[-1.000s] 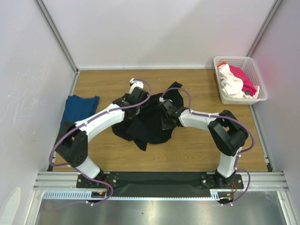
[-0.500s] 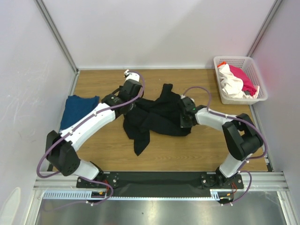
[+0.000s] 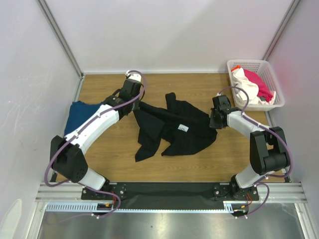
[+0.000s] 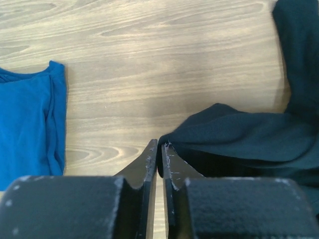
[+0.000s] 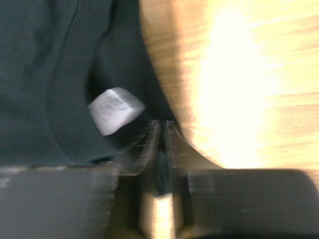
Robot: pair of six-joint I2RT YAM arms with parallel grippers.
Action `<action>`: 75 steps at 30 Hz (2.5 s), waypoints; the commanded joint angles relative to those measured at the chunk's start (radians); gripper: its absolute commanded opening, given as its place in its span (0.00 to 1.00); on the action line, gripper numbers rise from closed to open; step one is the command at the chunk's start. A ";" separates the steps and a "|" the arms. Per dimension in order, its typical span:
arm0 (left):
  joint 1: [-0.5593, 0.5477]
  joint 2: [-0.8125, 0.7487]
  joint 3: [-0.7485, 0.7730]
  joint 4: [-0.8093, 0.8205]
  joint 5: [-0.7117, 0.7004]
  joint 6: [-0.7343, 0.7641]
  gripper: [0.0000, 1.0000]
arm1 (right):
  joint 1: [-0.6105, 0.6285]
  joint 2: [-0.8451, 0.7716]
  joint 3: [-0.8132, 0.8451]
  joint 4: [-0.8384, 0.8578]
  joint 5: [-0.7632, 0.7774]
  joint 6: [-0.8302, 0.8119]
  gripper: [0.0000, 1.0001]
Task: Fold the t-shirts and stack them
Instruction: Flatten the tshirt out
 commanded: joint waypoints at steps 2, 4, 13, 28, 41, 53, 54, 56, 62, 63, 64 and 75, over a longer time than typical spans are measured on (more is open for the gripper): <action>0.034 0.033 0.054 0.062 0.054 0.028 0.16 | 0.047 -0.077 0.096 -0.058 -0.083 -0.052 0.39; 0.034 0.062 0.051 0.095 0.071 0.015 0.16 | 0.095 -0.123 0.130 -0.094 -0.085 -0.051 0.62; 0.025 0.115 0.094 0.032 0.058 -0.043 0.39 | 0.345 -0.139 0.175 -0.012 -0.211 0.021 0.68; -0.471 -0.050 -0.267 -0.014 -0.301 -0.428 0.95 | 0.423 0.004 0.107 0.010 -0.084 0.089 0.68; -0.498 0.248 -0.143 0.125 -0.427 -0.333 0.74 | 0.193 -0.214 -0.015 -0.010 -0.096 0.079 0.69; -0.457 0.319 -0.138 0.159 -0.390 -0.330 0.64 | 0.169 -0.219 -0.019 -0.006 -0.111 0.067 0.69; -0.457 0.317 -0.144 0.174 -0.387 -0.322 0.63 | 0.169 -0.217 -0.017 -0.006 -0.111 0.067 0.69; -0.452 0.326 -0.150 0.179 -0.387 -0.325 0.60 | 0.167 -0.211 -0.014 -0.002 -0.111 0.070 0.69; -0.427 0.345 -0.169 0.207 -0.376 -0.327 0.45 | 0.166 -0.207 -0.011 -0.006 -0.111 0.073 0.69; -0.424 0.345 -0.170 0.207 -0.364 -0.325 0.45 | 0.166 -0.205 -0.011 -0.006 -0.111 0.073 0.69; -0.424 0.345 -0.175 0.207 -0.364 -0.324 0.45 | 0.166 -0.205 -0.011 -0.007 -0.111 0.073 0.69; -0.424 0.349 -0.195 0.230 -0.301 -0.325 0.73 | 0.166 -0.191 -0.011 0.002 -0.111 0.079 0.69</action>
